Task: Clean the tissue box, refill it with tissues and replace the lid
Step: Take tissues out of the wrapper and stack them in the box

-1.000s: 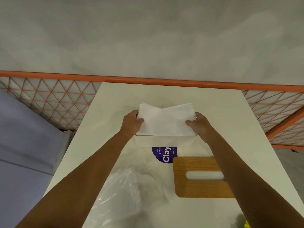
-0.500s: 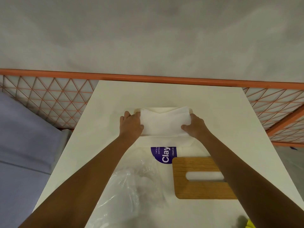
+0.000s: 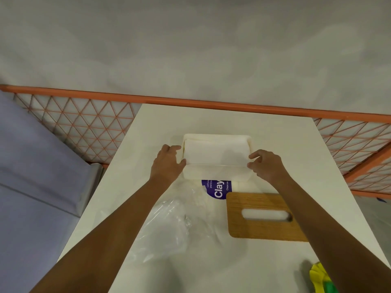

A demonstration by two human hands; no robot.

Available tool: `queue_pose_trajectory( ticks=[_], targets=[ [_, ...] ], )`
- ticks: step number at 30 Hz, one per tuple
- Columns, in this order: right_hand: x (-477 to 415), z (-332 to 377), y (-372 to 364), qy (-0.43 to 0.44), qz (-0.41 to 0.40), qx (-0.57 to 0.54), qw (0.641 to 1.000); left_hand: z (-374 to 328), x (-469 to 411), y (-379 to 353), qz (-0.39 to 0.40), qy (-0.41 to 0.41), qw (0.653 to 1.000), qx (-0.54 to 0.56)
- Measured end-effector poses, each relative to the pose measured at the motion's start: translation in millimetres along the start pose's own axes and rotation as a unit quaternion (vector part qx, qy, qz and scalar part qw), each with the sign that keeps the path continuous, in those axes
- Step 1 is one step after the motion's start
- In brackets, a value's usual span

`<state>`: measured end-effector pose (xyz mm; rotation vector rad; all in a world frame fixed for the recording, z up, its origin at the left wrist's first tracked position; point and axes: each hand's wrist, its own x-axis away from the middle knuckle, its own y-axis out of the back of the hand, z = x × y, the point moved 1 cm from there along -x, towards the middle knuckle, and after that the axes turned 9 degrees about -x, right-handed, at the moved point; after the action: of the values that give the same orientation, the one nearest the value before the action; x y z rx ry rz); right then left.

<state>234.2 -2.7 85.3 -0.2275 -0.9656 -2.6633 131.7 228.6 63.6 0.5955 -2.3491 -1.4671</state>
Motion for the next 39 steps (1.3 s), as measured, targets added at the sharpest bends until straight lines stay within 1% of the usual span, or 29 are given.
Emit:
queue_pose_trajectory(
  ticks=[3, 6, 10, 13, 15, 17, 19, 22, 27, 30, 33, 36, 39],
  targets=[
    [18.8, -3.2, -15.6, 0.002, 0.038, -0.016, 0.999, 15.2, 20.2, 2.0, 0.0, -0.005, 1.0, 0.003],
    [35.5, -8.5, -35.8, -0.017, 0.086, -0.056, 0.995, 30.5, 38.0, 3.1, 0.016, -0.012, 1.0, 0.002],
    [60.9, -15.4, -70.2, -0.065, 0.146, -0.119, 0.98, 56.7, 70.8, 6.7, 0.073, -0.015, 0.997, -0.011],
    [79.5, -22.6, -98.8, -0.089, 0.205, -0.111, 0.968, 77.0, 102.0, 6.3, 0.112, -0.011, 0.993, -0.044],
    [90.6, -26.0, -115.6, -0.109, 0.225, -0.104, 0.963, 88.5, 121.4, 2.7, 0.15, -0.01, 0.986, -0.067],
    [98.7, -26.7, -125.5, -0.129, 0.23, -0.083, 0.961, 97.6, 134.4, -1.9, 0.189, -0.012, 0.978, -0.09],
    [103.1, -26.7, -131.5, -0.143, 0.238, -0.074, 0.958, 106.5, 140.1, -6.9, 0.206, -0.027, 0.971, -0.119],
    [106.3, -25.8, -136.3, -0.139, 0.232, -0.066, 0.961, 113.7, 143.0, -12.6, 0.22, -0.037, 0.965, -0.14],
    [107.9, -16.6, -144.7, -0.107, 0.235, -0.028, 0.966, 113.2, 142.8, -20.5, 0.194, -0.054, 0.967, -0.153],
    [114.8, -6.9, -149.9, -0.064, 0.239, 0.009, 0.969, 112.5, 142.7, -23.0, 0.177, -0.061, 0.969, -0.159],
    [121.0, -3.6, -155.4, -0.016, 0.212, 0.017, 0.977, 114.6, 143.3, -25.9, 0.17, -0.06, 0.971, -0.158],
    [124.6, -5.1, -159.6, -0.019, 0.196, 0.014, 0.98, 115.7, 143.6, -27.9, 0.172, -0.06, 0.97, -0.159],
    [124.9, -7.9, -164.0, -0.048, 0.194, -0.036, 0.979, 115.8, 143.3, -28.9, 0.169, -0.06, 0.971, -0.158]
  ],
)
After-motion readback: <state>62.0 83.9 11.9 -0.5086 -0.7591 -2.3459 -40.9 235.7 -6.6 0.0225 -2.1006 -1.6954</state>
